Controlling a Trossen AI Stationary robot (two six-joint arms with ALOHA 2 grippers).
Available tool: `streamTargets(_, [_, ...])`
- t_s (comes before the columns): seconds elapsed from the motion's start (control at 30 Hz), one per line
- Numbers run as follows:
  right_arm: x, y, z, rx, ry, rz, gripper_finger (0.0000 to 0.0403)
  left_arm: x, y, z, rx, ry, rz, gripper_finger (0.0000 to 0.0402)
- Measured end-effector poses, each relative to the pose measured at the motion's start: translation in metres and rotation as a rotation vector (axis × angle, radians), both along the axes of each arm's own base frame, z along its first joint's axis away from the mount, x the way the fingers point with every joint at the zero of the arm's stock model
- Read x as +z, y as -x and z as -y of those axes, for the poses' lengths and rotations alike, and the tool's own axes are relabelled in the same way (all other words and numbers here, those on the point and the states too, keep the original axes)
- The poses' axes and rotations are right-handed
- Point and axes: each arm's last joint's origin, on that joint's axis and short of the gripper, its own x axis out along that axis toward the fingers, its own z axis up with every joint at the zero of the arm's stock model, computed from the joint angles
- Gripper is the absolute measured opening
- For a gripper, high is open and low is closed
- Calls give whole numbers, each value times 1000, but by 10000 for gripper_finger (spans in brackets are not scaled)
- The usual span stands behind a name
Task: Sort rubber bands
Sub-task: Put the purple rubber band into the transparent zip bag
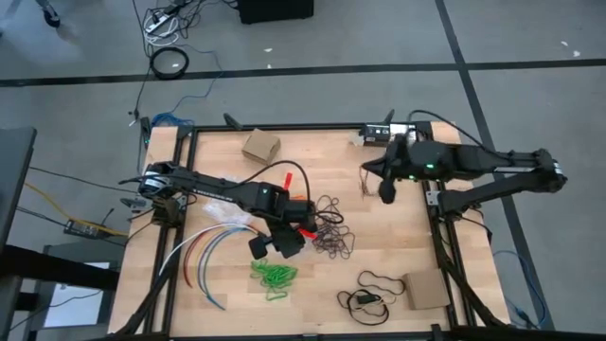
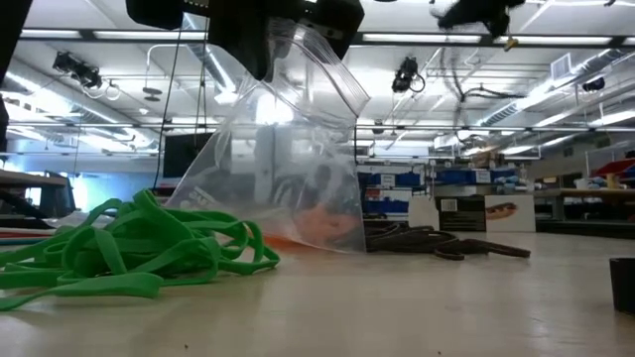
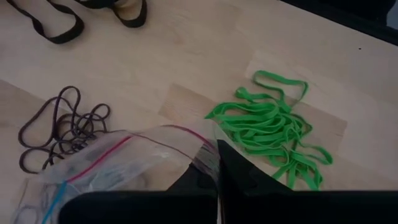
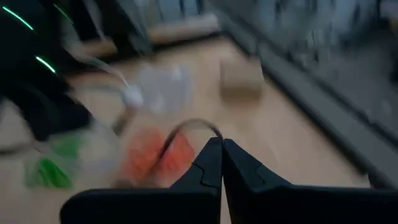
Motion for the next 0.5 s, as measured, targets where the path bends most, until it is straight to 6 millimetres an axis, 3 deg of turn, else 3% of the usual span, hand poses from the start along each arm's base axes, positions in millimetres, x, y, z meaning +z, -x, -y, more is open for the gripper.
streamTargets(0.17, [9, -15, -7, 93, -7, 120, 0, 9, -2, 1, 1, 0, 27, 0])
streamTargets(0.33, [-28, -24, 2, 15, -91, -172, 0, 16, -4, 1, 1, 3, 45, 0])
streamTargets(0.43, [-11, -25, -2, 44, -73, -44, 0, 17, -4, 1, 1, 3, 46, 0])
streamTargets(0.5, [-15, -25, -5, 40, -40, -77, 0, 17, -3, 1, 2, 1, 40, 0])
